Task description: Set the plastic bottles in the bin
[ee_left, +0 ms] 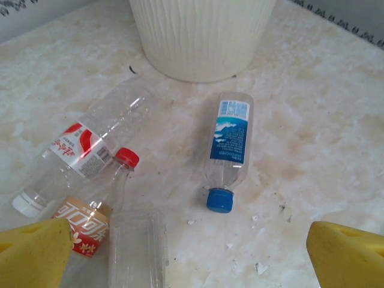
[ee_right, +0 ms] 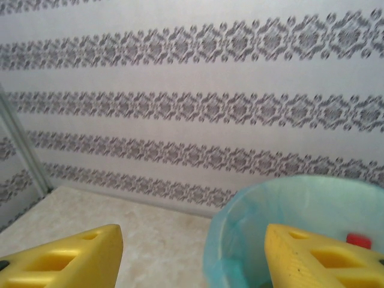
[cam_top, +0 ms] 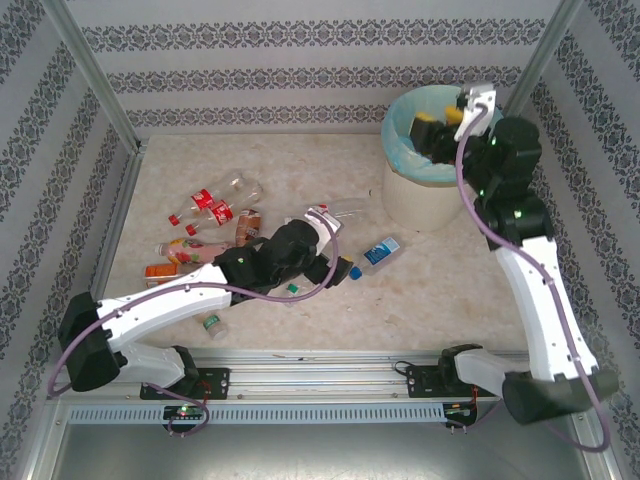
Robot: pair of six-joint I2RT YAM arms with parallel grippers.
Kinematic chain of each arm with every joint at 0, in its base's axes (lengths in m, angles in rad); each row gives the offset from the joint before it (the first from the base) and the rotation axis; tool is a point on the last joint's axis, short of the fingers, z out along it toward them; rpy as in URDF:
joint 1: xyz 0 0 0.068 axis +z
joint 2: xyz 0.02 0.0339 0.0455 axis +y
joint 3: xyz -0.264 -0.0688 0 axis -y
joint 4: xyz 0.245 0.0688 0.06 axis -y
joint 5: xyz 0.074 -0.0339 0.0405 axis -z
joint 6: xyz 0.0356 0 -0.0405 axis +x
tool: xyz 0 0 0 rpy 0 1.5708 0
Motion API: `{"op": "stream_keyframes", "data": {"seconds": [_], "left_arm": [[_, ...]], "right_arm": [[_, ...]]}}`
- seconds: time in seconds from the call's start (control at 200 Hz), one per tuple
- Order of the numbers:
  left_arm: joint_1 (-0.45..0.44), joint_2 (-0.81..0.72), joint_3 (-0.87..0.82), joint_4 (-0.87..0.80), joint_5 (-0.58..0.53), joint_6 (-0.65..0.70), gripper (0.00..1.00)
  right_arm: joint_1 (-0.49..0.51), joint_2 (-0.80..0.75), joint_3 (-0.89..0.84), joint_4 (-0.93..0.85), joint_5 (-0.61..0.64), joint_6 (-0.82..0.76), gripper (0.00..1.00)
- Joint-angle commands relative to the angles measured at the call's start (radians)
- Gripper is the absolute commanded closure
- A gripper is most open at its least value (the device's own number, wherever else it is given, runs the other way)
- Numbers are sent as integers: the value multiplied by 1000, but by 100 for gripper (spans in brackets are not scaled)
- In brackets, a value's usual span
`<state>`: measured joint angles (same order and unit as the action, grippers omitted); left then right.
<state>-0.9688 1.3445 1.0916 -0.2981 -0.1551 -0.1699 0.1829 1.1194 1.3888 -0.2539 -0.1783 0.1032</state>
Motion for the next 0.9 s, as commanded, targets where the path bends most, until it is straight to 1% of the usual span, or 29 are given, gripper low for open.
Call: {"op": "stream_keyframes", "data": {"seconds": [0.0,0.12,0.3,0.425,0.49,0.575,0.66,0.779,0.894], "left_arm": [[-2,43,33,-49,20,-29,0],[-2,122,73,-70,63,-37,1],[-2,258,189,-133,128,6,9],[-2,331,254,-139,153,23,13],[-2,371,282,-140,171,27,13],[-2,410,313,-139,178,18,15],[-2,436,329,-119,173,-11,16],[-2,476,353,-82,215,-40,18],[-2,528,395,-87,238,-64,18]], "right_arm": [[47,-95,-112,-11,79,28,35],[80,-214,-211,-41,117,61,35],[93,-362,-305,-154,150,91,35],[95,-459,-357,-238,196,81,36],[96,-501,-373,-283,229,67,37],[95,-541,-388,-309,267,61,38],[95,-563,-398,-302,269,63,38],[96,-571,-380,-294,281,64,38],[95,-576,-342,-297,280,67,38]]}}
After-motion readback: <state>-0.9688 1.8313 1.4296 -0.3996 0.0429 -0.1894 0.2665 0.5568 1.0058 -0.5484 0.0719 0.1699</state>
